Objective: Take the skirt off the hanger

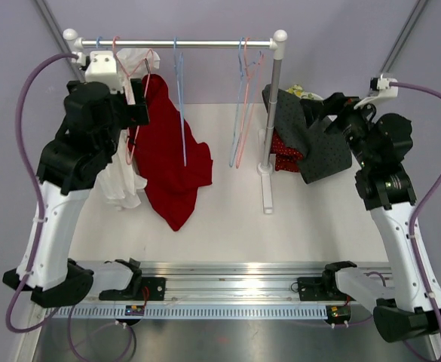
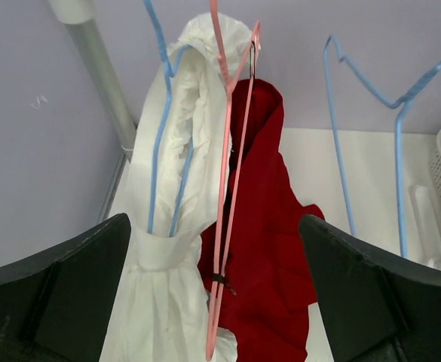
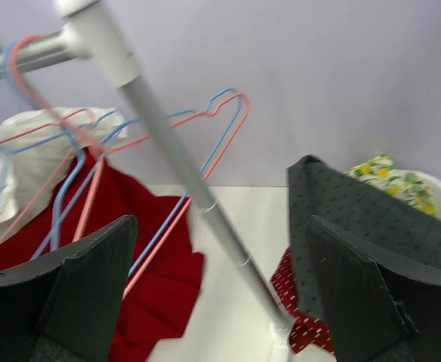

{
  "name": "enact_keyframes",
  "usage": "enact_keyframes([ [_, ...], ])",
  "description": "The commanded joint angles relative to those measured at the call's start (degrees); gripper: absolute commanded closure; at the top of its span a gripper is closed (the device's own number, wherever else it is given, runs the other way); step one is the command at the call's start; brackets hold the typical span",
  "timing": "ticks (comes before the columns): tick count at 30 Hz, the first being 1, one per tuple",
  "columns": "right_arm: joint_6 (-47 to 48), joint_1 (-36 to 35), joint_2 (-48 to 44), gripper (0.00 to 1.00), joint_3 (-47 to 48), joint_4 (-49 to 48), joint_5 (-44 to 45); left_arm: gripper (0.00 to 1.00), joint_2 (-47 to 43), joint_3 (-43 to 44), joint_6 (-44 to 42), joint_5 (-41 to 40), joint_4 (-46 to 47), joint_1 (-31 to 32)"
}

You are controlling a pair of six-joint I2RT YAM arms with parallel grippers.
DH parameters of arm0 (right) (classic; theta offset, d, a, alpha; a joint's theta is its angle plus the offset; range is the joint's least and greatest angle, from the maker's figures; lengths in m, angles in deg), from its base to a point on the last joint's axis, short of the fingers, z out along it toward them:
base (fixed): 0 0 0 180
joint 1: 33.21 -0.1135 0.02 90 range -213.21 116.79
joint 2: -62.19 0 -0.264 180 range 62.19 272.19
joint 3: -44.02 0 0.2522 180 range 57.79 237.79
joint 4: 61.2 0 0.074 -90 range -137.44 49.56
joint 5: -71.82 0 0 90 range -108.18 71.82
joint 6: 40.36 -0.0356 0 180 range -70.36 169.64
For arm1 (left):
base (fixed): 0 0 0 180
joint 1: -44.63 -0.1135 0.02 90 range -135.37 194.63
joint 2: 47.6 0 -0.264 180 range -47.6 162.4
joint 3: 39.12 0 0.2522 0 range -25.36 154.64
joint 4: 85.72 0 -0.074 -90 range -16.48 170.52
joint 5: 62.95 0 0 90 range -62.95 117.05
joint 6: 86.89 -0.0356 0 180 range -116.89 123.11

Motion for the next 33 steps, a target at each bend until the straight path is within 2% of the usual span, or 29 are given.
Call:
enact_keyframes([
  [1, -3.8, -2.5, -2.7, 0.0, -7.2, 1.0, -1.7, 0.05, 4.8, 1.8, 1.5, 4.0, -0.2, -2.4],
  [6, -4.7, -5.7, -8.6, 0.0, -12.8, 5.7, -3.6, 0.08, 8.4, 1.9, 2.0, 4.5, 1.8, -5.0],
  [13, -2.5, -6.0, -15.6, 0.01, -15.5, 11.7, -3.1, 0.11, 9.9, 0.8, 3.6, 7.7, 2.2, -8.4],
  [21, -2.4, -5.9, -16.9, 0.01, -15.9, 13.5, -3.7, 0.28, 9.1, -4.7, 5.3, 13.8, 5.4, -10.0],
  [24, -2.4, -6.0, -17.3, 0.01, -16.3, 13.9, -3.5, 0.49, 9.9, -3.7, 5.8, 14.8, 5.3, -10.0],
  [25, -2.5, -6.0, -17.5, 0.01, -16.5, 13.9, -3.7, 0.73, 10.0, -3.2, 5.9, 15.0, 5.3, -10.0],
  [27, -2.7, -6.0, -17.8, 0.0, -16.7, 14.1, -3.8, 0.81, 10.2, -2.5, 6.0, 15.7, 5.6, -10.0],
  [29, -2.5, -6.0, -18.2, 0.01, -16.9, 14.5, -3.7, 0.97, 10.5, -1.5, 5.7, 16.0, 5.9, -10.0],
  [30, -2.5, -5.9, -18.5, 0.01, -16.9, 14.8, -3.5, 1.0, 11.1, -0.9, 5.7, 16.3, 5.6, -10.0],
  [33, -2.1, -6.0, -19.1, 0.01, -16.6, 15.3, -3.4, 1.0, 13.3, 2.8, 5.4, 17.5, 3.1, -10.1],
])
